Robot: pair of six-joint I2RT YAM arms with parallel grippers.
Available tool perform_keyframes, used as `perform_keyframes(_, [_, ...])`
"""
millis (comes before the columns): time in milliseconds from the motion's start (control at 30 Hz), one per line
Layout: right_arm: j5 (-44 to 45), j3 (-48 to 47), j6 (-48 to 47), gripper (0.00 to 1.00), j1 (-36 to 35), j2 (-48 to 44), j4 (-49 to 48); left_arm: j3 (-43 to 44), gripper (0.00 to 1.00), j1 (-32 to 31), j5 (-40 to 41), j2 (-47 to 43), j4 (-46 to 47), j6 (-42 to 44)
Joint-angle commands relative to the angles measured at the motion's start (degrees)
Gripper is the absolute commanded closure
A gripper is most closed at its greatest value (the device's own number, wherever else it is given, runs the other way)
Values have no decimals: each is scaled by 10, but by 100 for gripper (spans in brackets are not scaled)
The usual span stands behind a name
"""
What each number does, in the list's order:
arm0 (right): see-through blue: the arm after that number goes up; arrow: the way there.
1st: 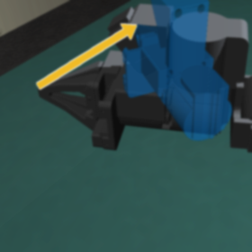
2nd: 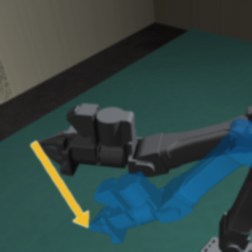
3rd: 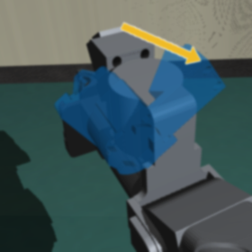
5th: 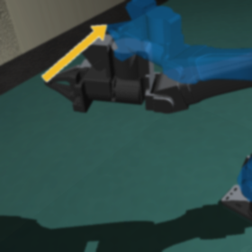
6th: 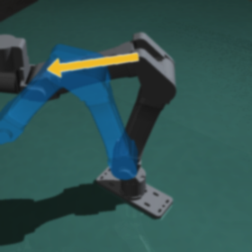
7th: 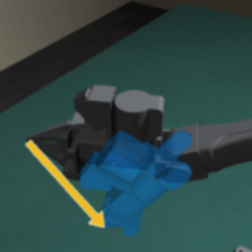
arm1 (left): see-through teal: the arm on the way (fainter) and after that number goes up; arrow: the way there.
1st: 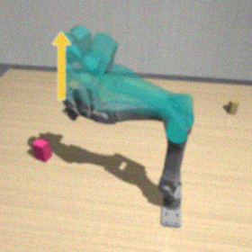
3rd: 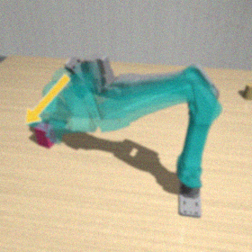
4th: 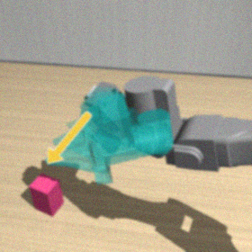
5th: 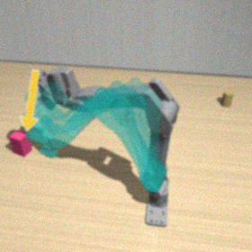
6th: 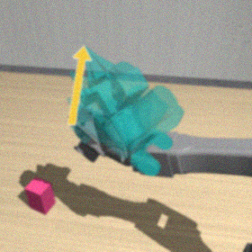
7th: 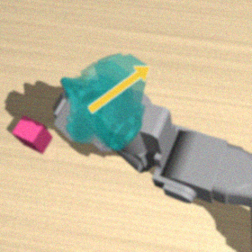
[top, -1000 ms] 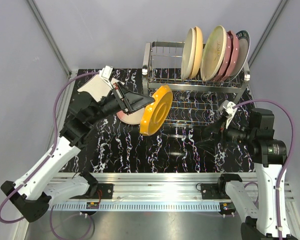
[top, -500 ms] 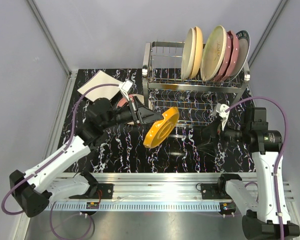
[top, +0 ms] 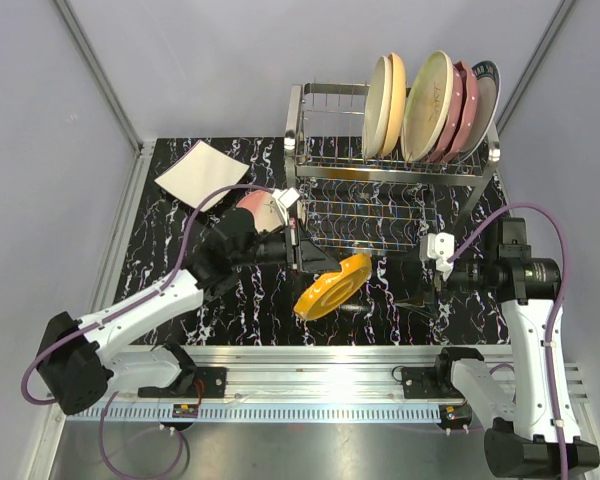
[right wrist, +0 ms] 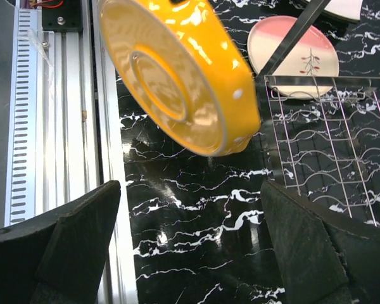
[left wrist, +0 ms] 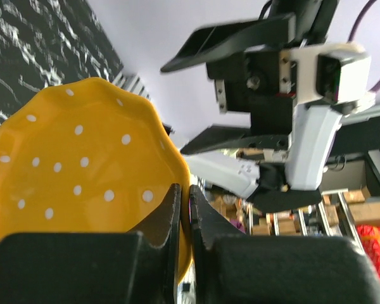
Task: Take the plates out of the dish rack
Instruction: Pass the plate from the left arm to the right
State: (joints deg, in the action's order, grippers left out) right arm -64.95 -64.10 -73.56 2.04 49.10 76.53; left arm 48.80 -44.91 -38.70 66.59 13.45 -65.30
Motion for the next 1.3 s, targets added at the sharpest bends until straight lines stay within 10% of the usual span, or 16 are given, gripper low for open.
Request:
perform_keyframes(0, [-39,6,-75,0,1,13,58,4,100,-9,-46,-8,115,10])
perform_keyframes(267, [-24,-18,-142,0,-56,69,75,-22,100,-17,-64,9,119,45])
perform_keyframes(533, [58,-1,9,0,-223,86,-95,-30,100,-18,-71,26,139,49])
perform_keyframes(1267, [137,21,38,2,-330,171,-198,-23,100,-19,-95,59,164,46])
